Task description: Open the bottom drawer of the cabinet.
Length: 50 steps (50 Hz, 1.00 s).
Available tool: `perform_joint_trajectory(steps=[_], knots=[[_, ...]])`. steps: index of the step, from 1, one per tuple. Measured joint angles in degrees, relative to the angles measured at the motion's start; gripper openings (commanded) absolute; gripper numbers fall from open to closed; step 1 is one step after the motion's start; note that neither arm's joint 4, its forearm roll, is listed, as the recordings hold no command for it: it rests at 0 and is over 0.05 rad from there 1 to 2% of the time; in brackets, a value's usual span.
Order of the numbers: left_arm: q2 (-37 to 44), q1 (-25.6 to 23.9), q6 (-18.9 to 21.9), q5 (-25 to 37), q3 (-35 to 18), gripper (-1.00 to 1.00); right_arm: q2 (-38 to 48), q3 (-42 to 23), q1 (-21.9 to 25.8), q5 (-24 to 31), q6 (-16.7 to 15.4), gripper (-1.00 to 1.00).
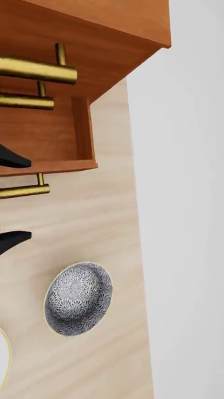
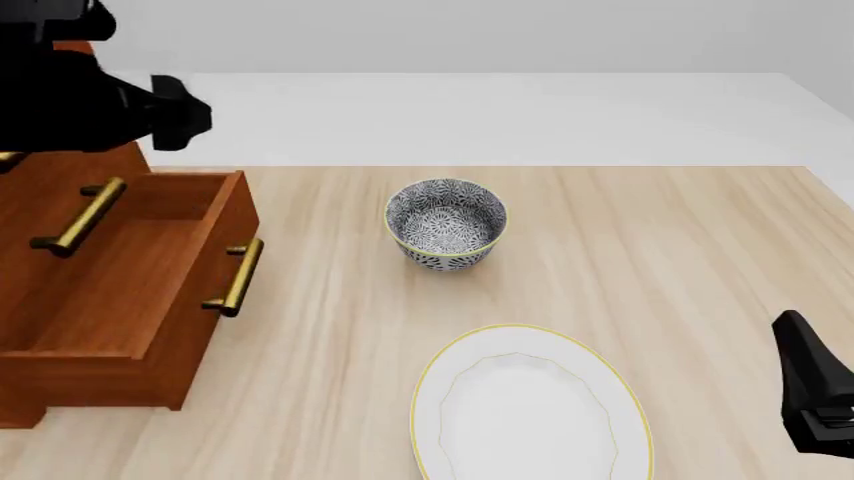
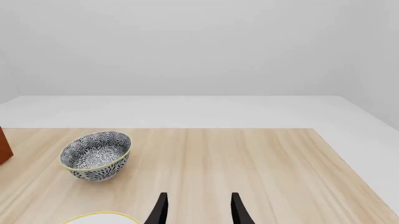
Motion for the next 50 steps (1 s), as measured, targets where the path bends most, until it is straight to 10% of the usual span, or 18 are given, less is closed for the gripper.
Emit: perform_joint_trajectory(steps=[50], knots=[[3.2, 5.7, -5.9, -15.4, 21.3, 1.0, 0.0, 0.0, 0.0, 0.0, 0.0, 1.0]])
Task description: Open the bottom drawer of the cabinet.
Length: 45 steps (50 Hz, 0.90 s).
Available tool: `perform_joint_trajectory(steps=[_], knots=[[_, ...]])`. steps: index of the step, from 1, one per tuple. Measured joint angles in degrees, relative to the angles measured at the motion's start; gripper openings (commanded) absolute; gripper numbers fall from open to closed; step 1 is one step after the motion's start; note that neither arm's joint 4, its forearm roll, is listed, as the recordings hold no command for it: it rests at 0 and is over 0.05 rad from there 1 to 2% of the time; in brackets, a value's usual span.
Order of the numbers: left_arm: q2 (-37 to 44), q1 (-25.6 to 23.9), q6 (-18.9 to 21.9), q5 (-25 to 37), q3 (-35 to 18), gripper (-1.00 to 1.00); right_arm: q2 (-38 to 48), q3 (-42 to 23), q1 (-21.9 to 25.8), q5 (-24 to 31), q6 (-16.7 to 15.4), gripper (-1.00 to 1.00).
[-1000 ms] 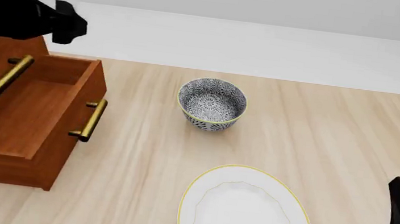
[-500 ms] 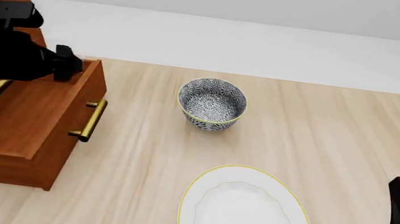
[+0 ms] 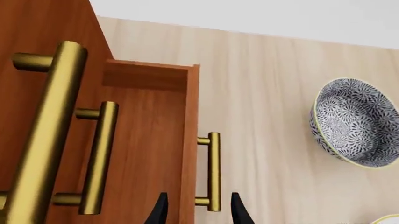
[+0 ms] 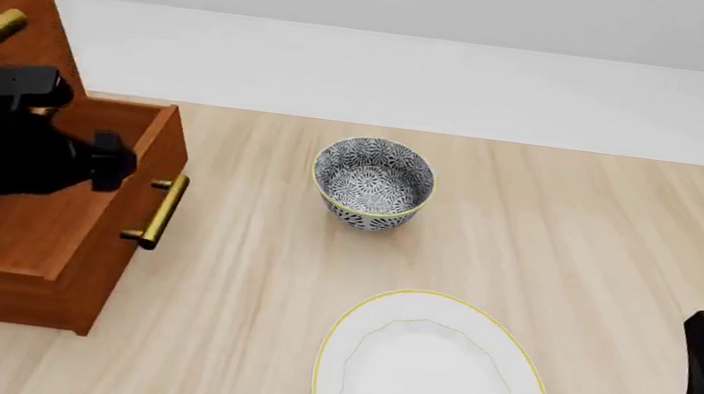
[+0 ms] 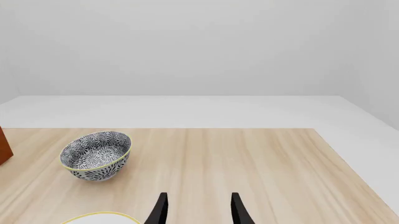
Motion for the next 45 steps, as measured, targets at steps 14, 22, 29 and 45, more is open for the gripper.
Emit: perform_joint_trajectory(steps=[14, 22, 29, 45], knots=[[0.9, -0.5, -2.2, -3.3, 3.7, 1.0, 0.0, 0.0, 0.0, 0.0, 0.0, 1.0], [1.6, -1.2, -3.5, -5.0, 5.3, 1.0, 0.0, 0.0, 0.0, 0.0, 0.0, 1.0], [1.9, -1.9, -4.4, -6.1, 6.6, 1.0, 0.0, 0.0, 0.0, 0.0, 0.0, 1.0], [2.0, -3.2, -5.8, -7.0, 7.7, 1.0, 0.0, 0.0, 0.0, 0.0, 0.0, 1.0]])
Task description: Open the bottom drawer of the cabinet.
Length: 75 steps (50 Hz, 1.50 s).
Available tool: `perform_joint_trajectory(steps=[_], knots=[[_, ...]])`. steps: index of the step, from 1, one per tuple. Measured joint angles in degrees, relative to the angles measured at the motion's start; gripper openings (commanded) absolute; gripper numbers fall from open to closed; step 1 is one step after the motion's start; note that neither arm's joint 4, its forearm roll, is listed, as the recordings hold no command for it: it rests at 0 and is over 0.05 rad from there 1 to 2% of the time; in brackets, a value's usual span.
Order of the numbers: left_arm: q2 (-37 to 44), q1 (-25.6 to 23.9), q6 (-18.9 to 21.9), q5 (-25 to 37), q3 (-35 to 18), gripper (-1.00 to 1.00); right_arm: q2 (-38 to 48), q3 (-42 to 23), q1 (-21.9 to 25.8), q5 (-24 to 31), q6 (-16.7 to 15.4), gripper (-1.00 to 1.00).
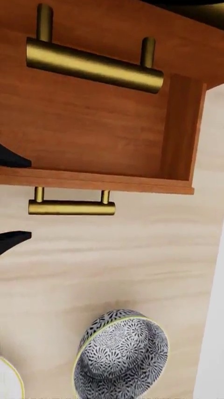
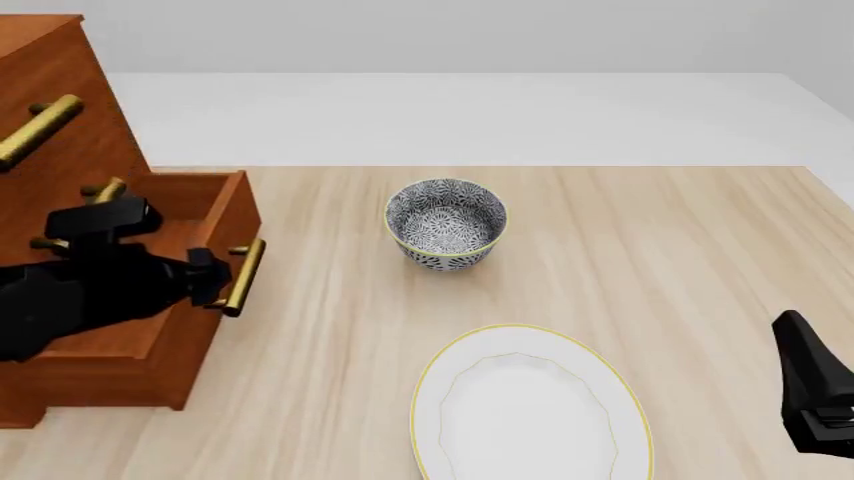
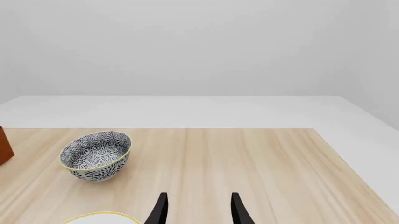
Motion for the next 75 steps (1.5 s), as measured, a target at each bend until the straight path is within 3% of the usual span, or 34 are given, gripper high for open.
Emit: perform_joint_trajectory(steps=[21, 75], knots=[[1.1, -2.0, -2.0, -1.3, 0.5, 1.0, 0.0, 0.0, 0.0, 0.0, 0.0, 1.0], [1.6, -13.2, -13.3, -7.0, 4.6, 1.0, 0.0, 0.0, 0.0, 0.0, 0.0, 1.0]])
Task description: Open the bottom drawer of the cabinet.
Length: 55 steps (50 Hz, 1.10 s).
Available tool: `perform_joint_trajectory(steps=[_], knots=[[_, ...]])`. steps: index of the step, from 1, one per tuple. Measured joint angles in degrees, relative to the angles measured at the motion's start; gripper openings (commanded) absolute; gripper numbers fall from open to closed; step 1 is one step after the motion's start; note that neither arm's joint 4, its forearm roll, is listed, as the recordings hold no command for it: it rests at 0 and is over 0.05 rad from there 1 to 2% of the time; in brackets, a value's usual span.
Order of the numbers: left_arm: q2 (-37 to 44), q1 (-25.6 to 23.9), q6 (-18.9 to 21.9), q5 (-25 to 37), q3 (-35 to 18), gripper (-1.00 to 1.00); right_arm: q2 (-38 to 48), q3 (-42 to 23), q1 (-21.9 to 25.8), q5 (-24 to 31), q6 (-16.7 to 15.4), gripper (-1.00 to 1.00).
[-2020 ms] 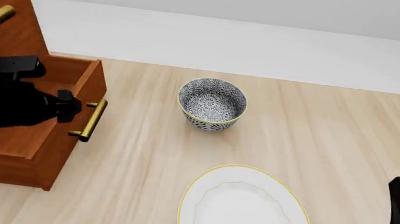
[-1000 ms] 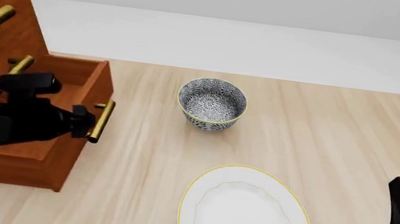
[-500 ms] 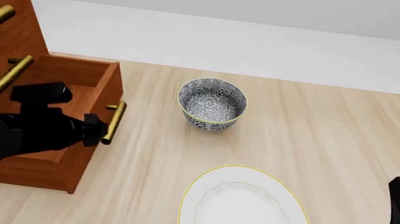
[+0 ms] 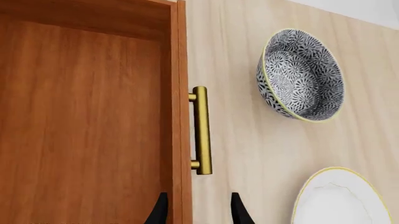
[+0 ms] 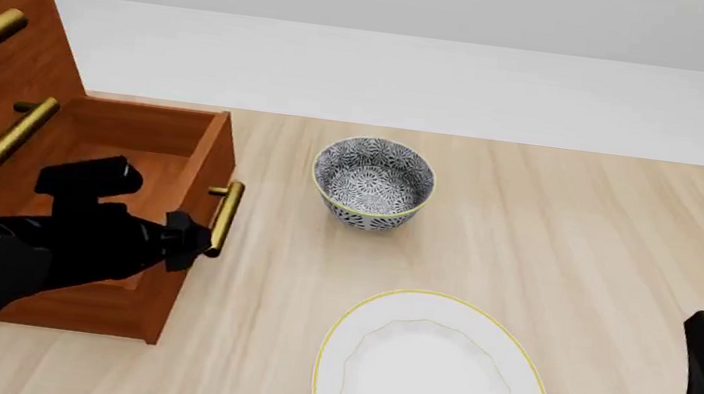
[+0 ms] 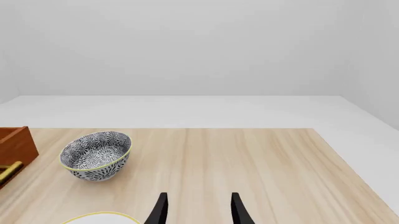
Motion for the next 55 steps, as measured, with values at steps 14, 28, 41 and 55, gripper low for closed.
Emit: perform_joint_trajectory(steps=[14, 28, 41, 55], knots=[[-1.2, -0.7, -0.8, 0.8, 0.6, 1.0, 0.0, 0.0, 0.0, 0.0, 0.0, 1.0], [-2.4, -1.4, -2.0, 3.7, 0.0, 1.0, 0.0, 0.0, 0.0, 0.0, 0.0, 1.0], [-5.3, -1.4, -2.6, 12.1, -4.6, 1.0, 0.0, 0.0, 0.0, 0.0, 0.0, 1.0], [-10.5, -2.4, 2.7, 16.1, -13.9, 1.0, 0.0, 0.0, 0.0, 0.0, 0.0, 1.0]])
